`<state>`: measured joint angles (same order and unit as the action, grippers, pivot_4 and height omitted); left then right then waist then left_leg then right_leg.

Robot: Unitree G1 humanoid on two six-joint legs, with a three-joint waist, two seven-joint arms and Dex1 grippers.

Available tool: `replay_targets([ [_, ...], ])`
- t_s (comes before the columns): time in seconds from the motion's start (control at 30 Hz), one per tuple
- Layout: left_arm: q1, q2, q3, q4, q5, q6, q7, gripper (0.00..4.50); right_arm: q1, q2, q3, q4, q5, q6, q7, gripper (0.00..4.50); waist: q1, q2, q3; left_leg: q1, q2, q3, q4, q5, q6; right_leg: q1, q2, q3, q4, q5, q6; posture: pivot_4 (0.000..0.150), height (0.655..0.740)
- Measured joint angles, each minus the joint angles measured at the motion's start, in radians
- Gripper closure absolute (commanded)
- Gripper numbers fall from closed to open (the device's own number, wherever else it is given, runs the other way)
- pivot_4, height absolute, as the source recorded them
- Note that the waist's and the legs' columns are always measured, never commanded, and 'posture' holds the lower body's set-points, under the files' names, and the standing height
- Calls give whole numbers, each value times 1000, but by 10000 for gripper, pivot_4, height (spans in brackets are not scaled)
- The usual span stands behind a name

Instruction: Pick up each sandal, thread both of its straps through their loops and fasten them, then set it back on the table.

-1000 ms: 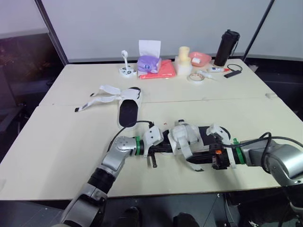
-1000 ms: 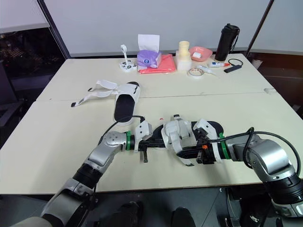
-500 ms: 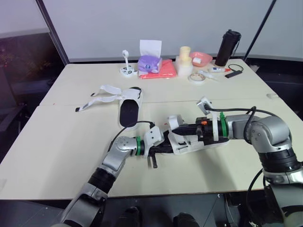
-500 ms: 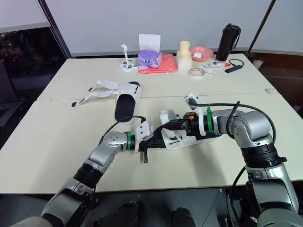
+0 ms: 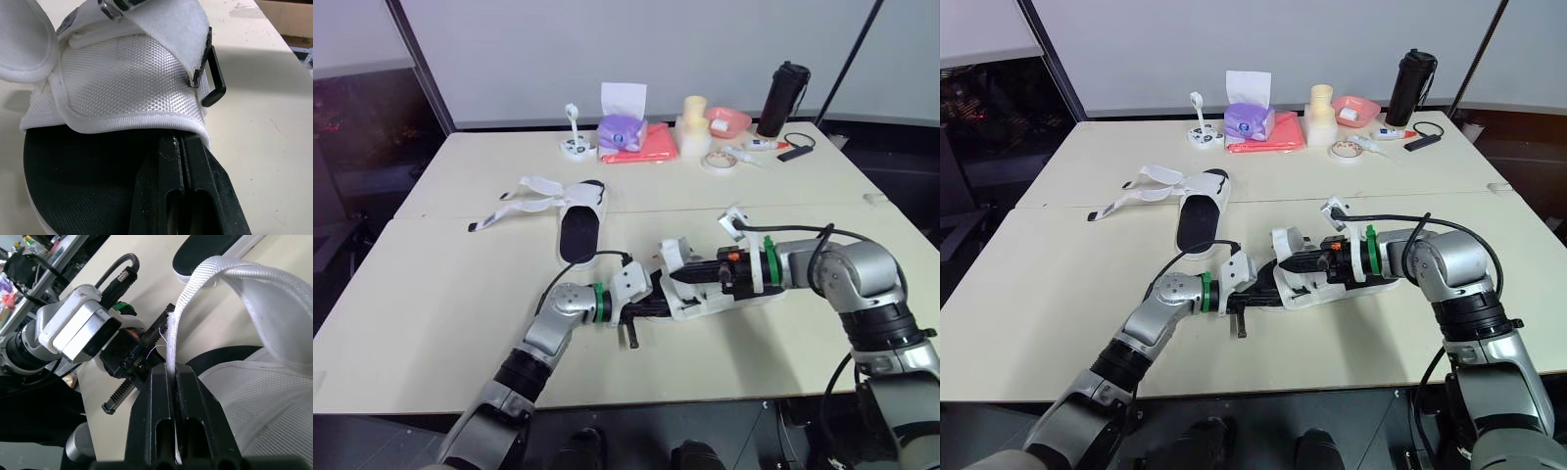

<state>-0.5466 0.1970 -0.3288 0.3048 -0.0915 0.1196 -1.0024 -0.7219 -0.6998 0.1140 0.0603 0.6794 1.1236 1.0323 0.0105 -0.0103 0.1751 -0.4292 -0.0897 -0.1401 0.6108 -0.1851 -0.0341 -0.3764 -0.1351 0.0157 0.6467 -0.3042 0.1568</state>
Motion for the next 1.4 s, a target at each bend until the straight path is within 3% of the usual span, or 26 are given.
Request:
replay_targets([
  [0.27, 0, 0, 0, 0, 0, 0, 3, 45000, 0, 3, 25, 4, -43, -42, 19, 44121, -1, 0, 0, 0, 0, 0, 0, 0, 0, 0, 0, 0, 0, 0, 0, 1500, 7400],
  [0.87, 0, -1, -1, 0, 0, 0, 8, 45000, 13, -31, 119, 70, -311, -450, 165, 44121, 0, 0, 0, 0, 0, 0, 0, 0, 0, 0, 0, 0, 0, 0, 0, 1500, 7400],
  [1.4, 0, -1, -1, -1, 0, 1, 9, 45000, 21, -24, 106, 67, -339, -481, 208, 44121, 0, 0, 0, 0, 0, 0, 0, 0, 0, 0, 0, 0, 0, 0, 0, 1500, 7400],
])
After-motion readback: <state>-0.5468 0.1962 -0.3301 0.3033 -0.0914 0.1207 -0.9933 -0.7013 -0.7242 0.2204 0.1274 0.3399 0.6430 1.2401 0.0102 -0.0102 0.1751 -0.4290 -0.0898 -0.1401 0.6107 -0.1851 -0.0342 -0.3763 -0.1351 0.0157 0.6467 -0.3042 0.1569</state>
